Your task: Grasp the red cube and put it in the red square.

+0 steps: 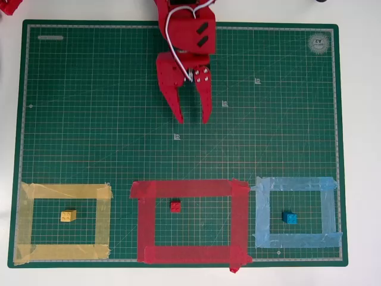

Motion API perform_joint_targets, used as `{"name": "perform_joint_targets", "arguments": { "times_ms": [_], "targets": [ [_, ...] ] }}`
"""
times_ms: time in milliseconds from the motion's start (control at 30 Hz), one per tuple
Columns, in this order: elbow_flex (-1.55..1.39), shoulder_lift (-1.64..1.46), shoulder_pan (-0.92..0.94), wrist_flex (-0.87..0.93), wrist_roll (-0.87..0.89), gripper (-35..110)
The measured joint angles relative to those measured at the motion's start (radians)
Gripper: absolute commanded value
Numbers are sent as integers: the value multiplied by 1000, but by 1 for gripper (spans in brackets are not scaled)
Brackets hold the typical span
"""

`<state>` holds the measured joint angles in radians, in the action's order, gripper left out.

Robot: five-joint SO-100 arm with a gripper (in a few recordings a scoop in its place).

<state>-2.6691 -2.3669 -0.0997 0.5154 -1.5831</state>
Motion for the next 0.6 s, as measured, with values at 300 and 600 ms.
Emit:
{"name": "perform_joint_targets", "arguments": {
  "times_ms": [300, 600],
  "targets": [
    [-149, -454, 0, 439, 20, 18],
    [-287, -695, 81, 690, 20, 18]
  ]
}}
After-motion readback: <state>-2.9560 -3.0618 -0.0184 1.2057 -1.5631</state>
